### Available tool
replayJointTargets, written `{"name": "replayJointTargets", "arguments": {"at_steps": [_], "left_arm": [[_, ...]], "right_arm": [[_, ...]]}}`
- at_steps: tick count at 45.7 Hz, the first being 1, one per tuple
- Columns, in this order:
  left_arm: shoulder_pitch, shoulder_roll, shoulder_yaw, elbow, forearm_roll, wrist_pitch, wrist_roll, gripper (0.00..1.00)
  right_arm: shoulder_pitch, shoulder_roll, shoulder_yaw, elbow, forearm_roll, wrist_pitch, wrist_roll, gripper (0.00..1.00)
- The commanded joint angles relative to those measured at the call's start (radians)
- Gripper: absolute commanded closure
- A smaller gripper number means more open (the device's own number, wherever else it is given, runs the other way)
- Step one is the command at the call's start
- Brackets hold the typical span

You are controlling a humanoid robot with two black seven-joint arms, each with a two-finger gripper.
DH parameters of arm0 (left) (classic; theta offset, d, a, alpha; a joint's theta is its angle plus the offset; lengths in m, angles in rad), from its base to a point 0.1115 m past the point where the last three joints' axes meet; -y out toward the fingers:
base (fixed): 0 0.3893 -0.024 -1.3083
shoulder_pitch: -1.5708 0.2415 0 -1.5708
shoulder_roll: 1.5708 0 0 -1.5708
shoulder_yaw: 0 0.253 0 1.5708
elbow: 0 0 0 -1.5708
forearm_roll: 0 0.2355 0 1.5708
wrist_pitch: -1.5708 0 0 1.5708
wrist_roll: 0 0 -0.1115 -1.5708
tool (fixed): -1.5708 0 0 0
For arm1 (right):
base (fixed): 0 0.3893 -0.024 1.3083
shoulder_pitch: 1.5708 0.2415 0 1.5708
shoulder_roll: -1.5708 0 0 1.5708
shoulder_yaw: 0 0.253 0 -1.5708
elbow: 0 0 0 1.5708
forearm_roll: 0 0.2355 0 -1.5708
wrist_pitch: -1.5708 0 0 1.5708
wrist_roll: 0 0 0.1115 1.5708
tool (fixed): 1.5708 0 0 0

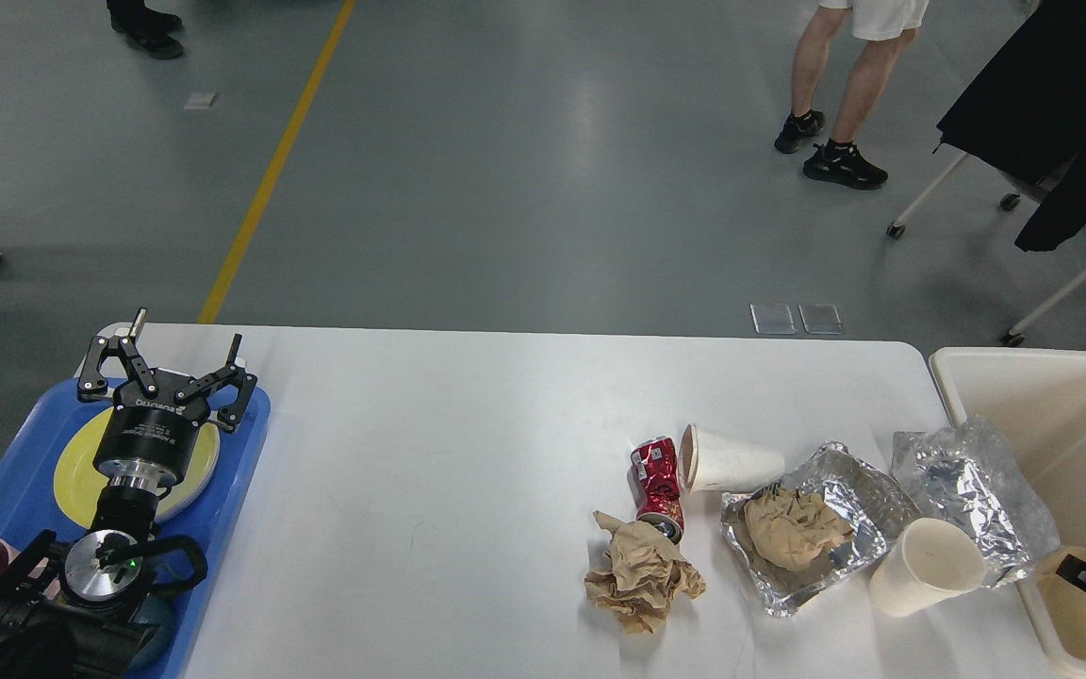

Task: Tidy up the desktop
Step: 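Lower the right gripper back beside the bin, then raise the right gripper and reach over the foil-wrapped food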

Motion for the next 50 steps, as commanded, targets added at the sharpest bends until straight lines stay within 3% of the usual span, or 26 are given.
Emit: {"name": "replayJointTargets", "arguments": {"at_steps": [1, 11, 21, 28, 33, 39, 50], "left_arm": [[0.000, -0.001, 0.000, 0.002, 0.000, 0.000, 0.000, 0.03], [0.000, 0.000, 0.000, 0.000, 0.000, 0.000, 0.000, 0.03], [0.000, -0.001, 0.000, 0.002, 0.000, 0.000, 0.000, 0.03], [0.000, -0.001, 0.000, 0.000, 0.000, 0.000, 0.000, 0.03], [0.000, 0.000, 0.000, 0.000, 0.000, 0.000, 0.000, 0.03], [0.000, -0.001, 0.000, 0.000, 0.000, 0.000, 0.000, 0.03], [0.000, -0.001, 0.000, 0.000, 0.000, 0.000, 0.000, 0.03]], "right_arm": [[0.022, -0.050, -0.005, 0.006, -0.010, 0.025, -0.005, 0.00], [0.139, -0.164, -0.005, 0.081, -0.013, 0.123, -0.043, 0.00], [0.447, -0.320, -0.011, 0.376, -0.184, 0.198, -0.169, 0.00], [0.724, -0.369, -0.143, 0.577, -0.278, 0.252, -0.244, 0.00], [0.979, -0.354, -0.339, 0.723, -0.278, 0.333, -0.260, 0.00], [1.243, -0.254, -0.517, 0.844, -0.274, 0.471, -0.258, 0.00], [1.594, -0.055, -0.629, 1.121, -0.267, 0.738, -0.258, 0.00]]}}
